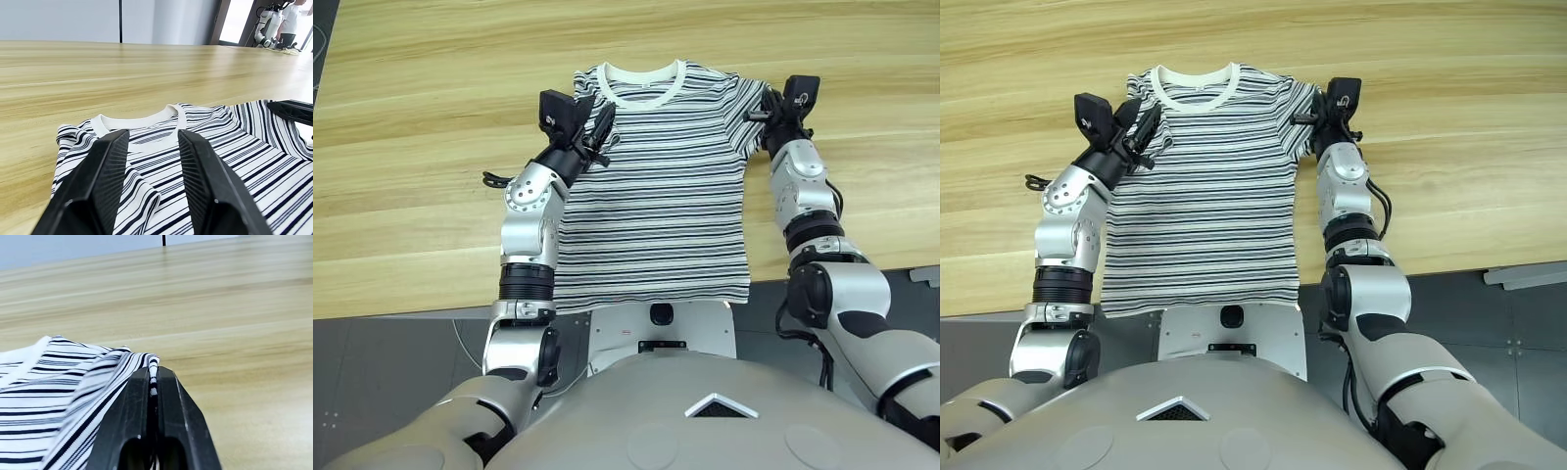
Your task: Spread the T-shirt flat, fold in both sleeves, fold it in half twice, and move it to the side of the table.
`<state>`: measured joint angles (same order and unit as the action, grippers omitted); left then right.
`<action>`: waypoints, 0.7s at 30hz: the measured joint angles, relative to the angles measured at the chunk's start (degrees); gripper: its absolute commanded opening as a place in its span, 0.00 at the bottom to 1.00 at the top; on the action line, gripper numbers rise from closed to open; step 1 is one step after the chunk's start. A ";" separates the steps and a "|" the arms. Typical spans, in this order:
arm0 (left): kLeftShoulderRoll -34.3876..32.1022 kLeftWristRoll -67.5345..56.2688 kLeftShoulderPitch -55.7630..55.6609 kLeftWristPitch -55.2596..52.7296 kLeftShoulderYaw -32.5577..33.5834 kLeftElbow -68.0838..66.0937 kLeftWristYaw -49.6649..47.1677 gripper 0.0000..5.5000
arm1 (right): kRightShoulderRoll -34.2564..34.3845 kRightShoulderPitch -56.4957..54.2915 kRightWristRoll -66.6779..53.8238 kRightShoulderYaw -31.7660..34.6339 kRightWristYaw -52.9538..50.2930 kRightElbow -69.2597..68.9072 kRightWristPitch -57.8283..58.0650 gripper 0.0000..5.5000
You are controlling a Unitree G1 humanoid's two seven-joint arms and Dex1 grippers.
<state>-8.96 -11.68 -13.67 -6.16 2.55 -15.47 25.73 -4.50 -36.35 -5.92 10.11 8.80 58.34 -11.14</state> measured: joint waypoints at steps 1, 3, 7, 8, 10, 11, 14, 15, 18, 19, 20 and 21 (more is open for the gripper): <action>0.02 -0.05 0.00 0.02 0.05 0.00 -0.09 0.34 | 0.43 0.20 -0.01 -0.28 0.47 -0.84 0.00 0.02; 0.09 -0.48 0.00 0.07 0.20 0.00 -0.21 0.34 | 1.50 0.54 -0.02 -0.93 1.47 -2.52 0.06 0.02; 0.19 -0.53 0.00 0.19 0.61 0.00 -0.37 0.34 | 3.91 0.78 0.05 -3.43 3.87 -6.29 1.39 0.02; 0.22 -0.55 0.00 0.21 0.62 0.00 -0.40 0.34 | 4.31 0.92 0.11 -4.08 4.30 -6.92 1.69 0.02; 0.46 -0.70 -0.01 0.25 0.78 0.00 -0.98 0.34 | 5.43 1.67 0.43 -5.75 5.09 -8.45 2.97 0.02; 0.63 -0.74 -0.01 0.28 0.94 0.01 -1.19 0.34 | 5.77 1.98 0.79 -6.57 5.43 -8.91 3.42 0.02; 0.65 -0.93 -0.01 0.33 1.27 0.01 -1.43 0.34 | 6.94 2.82 1.39 -8.61 5.98 -9.67 3.90 0.02; 0.68 -0.94 -0.01 0.33 1.30 0.02 -1.46 0.34 | 7.36 3.36 1.66 -9.18 6.15 -9.67 4.11 0.02; 0.75 -0.95 -0.01 0.34 1.34 0.04 -1.50 0.34 | 8.15 3.92 2.10 -10.25 6.05 -9.67 5.48 0.02; 0.77 -0.95 -0.01 0.34 1.39 0.04 -1.50 0.34 | 8.18 3.92 2.29 -10.34 6.04 -9.67 5.82 0.07; 0.77 -0.95 -0.01 0.34 1.47 0.04 -1.52 0.34 | 8.17 3.95 2.30 -10.37 5.92 -9.67 6.04 0.10; 0.79 -0.95 -0.01 0.34 1.60 0.04 -1.53 0.34 | 8.13 3.98 2.30 -10.38 5.97 -9.67 6.07 0.14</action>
<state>-8.17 -12.63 -13.68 -5.82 4.15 -15.43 24.20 3.63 -32.38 -3.62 -0.27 14.78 48.67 -5.06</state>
